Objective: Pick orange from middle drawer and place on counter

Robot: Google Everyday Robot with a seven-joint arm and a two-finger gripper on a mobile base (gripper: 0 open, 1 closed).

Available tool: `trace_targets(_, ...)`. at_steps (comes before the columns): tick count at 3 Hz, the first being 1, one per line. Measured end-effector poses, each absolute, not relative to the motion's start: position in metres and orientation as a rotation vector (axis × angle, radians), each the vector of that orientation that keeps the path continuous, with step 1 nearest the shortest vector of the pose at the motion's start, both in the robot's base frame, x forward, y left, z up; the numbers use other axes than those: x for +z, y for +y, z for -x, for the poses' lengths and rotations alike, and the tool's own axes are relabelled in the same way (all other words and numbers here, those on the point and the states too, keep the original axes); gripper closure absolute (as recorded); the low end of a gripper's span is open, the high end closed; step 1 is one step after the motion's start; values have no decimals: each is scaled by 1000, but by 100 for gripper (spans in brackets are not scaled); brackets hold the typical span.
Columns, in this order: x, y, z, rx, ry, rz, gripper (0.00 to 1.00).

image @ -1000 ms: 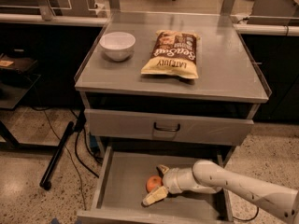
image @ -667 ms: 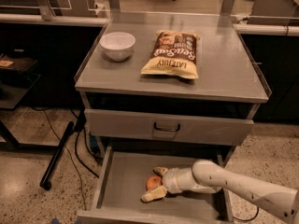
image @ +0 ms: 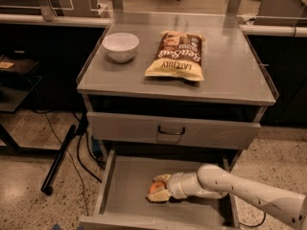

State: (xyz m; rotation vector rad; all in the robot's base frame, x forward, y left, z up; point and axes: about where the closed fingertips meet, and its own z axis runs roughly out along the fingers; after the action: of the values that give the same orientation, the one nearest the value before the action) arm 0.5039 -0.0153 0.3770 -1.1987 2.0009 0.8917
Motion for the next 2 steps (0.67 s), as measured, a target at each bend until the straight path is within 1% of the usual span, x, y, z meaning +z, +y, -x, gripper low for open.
trace_targets(1, 377, -15, -504, 892, 2001, 1198, 89)
trace_targets(2, 386, -16, -499, 911, 2013, 1165, 100)
